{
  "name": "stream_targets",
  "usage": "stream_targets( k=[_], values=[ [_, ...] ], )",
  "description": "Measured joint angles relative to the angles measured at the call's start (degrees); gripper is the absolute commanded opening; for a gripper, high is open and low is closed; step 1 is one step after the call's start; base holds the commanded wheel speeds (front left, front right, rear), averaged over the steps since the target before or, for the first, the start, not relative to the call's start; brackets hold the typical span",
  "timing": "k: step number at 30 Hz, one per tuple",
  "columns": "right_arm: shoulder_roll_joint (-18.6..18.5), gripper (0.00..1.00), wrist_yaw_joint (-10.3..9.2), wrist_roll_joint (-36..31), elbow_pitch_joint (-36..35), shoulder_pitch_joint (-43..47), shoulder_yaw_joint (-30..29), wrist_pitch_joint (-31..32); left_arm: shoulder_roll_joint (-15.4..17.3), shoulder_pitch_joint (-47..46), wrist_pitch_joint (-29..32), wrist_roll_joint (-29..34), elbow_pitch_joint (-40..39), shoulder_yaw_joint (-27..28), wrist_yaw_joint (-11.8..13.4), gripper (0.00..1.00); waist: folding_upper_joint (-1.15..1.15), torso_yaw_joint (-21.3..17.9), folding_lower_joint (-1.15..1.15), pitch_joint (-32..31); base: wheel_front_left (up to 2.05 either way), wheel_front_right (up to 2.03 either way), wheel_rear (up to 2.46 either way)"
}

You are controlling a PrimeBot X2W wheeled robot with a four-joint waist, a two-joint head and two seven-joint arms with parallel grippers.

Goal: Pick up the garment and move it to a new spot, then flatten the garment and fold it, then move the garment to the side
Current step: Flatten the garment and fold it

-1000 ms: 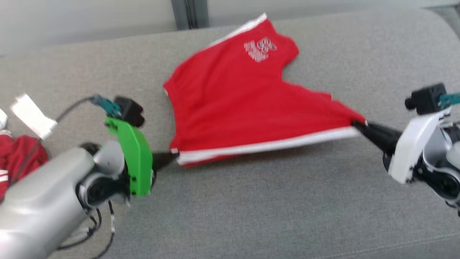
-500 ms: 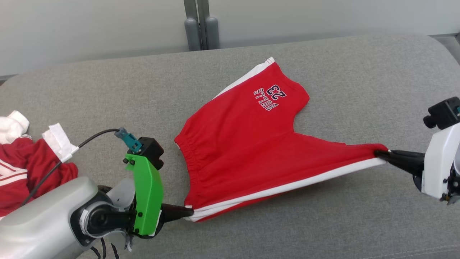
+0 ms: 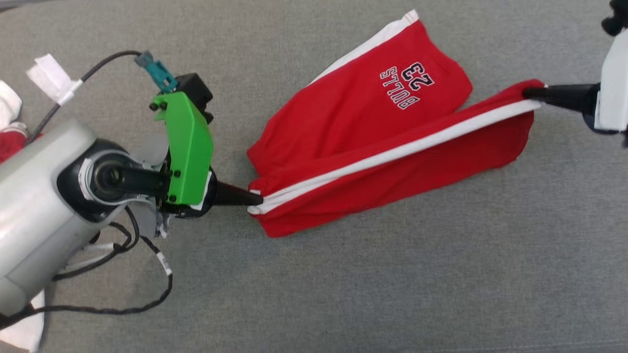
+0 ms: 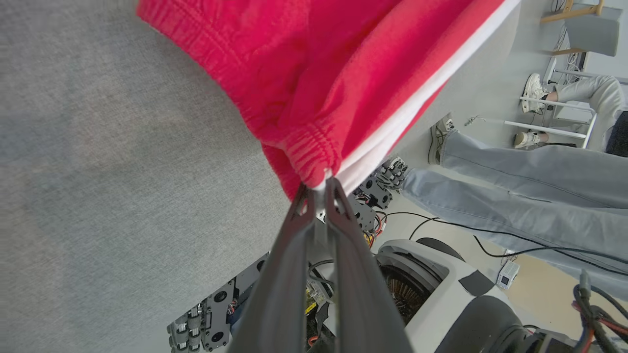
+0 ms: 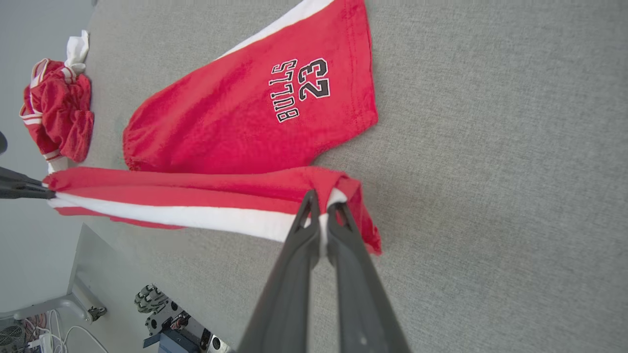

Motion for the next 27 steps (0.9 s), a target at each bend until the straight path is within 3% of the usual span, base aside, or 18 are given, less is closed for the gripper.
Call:
stream_targets(
  k=[12,24,26,27],
  values=[
    [7.04,0.00,0.00,-1.76,13.93,-14.97,-3.31,4.99,-2.33,-9.43,2.20,-1.51,2.41,5.20,2.53,0.00,0.00,4.72,0.01,10.18,0.00,0.00,0.00],
    [12.85,0.00,-0.01,-7.11,23.18,-22.83,-3.67,5.78,-5.23,-11.32,0.90,-1.72,5.35,6.75,1.56,0.00,0.00,7.81,0.01,17.15,0.00,0.00,0.00],
    [13.68,0.48,-0.01,-7.60,23.88,-23.12,-3.71,5.54,-5.50,-11.66,0.34,-1.20,6.21,6.93,0.86,0.00,0.00,8.20,0.01,17.58,0.00,0.00,0.00],
    [13.95,0.80,-0.01,-7.60,24.12,-23.15,-3.81,5.42,-5.60,-11.76,0.30,-0.82,6.43,6.93,0.34,0.00,0.00,8.30,0.01,17.64,0.00,0.00,0.00]
  ],
)
